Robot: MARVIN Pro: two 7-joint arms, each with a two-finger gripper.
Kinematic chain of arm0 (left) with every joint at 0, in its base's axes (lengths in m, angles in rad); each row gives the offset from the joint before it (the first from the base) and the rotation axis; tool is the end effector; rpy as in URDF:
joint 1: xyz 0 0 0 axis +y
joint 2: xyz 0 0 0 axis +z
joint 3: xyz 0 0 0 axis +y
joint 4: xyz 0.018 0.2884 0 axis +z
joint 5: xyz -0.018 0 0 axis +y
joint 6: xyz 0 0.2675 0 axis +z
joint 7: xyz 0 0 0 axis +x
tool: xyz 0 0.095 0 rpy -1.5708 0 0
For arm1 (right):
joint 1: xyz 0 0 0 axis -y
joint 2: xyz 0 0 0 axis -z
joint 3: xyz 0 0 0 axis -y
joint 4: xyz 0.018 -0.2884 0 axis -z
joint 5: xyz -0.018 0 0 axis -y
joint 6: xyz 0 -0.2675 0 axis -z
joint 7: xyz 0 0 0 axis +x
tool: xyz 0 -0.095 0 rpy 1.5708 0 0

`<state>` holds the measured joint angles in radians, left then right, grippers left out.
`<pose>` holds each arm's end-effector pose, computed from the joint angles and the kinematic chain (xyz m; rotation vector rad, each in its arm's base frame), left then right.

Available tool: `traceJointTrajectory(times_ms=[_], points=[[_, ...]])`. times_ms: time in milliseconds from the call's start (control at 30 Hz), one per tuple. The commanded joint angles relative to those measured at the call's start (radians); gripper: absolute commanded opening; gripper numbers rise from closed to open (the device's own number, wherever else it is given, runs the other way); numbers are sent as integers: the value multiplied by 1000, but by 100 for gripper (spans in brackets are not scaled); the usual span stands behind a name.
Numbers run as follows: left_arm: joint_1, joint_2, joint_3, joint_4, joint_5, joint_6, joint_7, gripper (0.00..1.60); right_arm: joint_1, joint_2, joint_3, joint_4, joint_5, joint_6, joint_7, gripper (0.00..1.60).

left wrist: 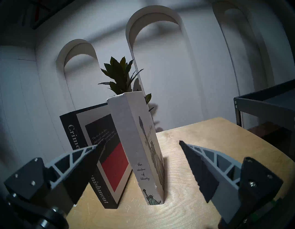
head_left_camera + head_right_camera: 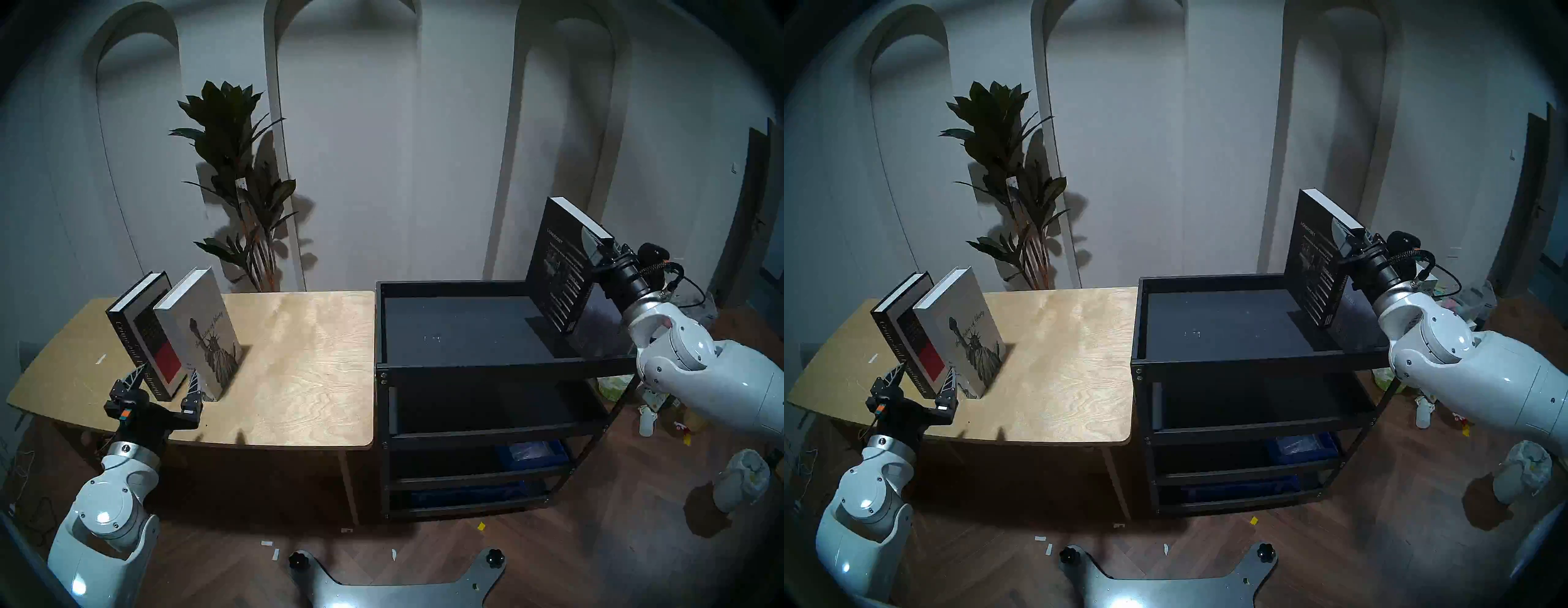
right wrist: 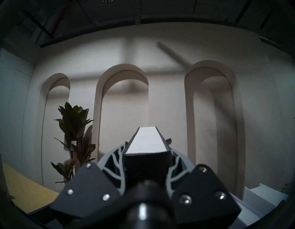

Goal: Move the books from the display table onto the shelf, standing them upright with spines facing out and tallest at one end

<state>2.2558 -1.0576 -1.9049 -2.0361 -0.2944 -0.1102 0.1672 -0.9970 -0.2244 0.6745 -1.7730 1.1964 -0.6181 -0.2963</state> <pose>0.2130 0.1815 -0.2465 -1.9702 0.1466 -1.9913 0.3840 -0.1838 -0.0977 -1.7040 -0.1329 -2.5011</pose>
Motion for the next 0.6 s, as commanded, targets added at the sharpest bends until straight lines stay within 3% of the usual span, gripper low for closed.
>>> traceJointTrajectory(times_ms=[0,167,333,567], points=[[-1,19,-22,-7,0,-18,-18,160,1,-46,-7,7,-44,-16,-24,0],[1,22,-27,-7,1,-13,-31,160,19,-94,-17,26,-35,26,-30,0],[0,24,-33,-4,3,-11,-40,160,38,-122,-17,24,-22,101,-85,0],[-8,31,-41,6,-1,-8,-57,160,52,-138,-23,30,-67,171,-132,0]])
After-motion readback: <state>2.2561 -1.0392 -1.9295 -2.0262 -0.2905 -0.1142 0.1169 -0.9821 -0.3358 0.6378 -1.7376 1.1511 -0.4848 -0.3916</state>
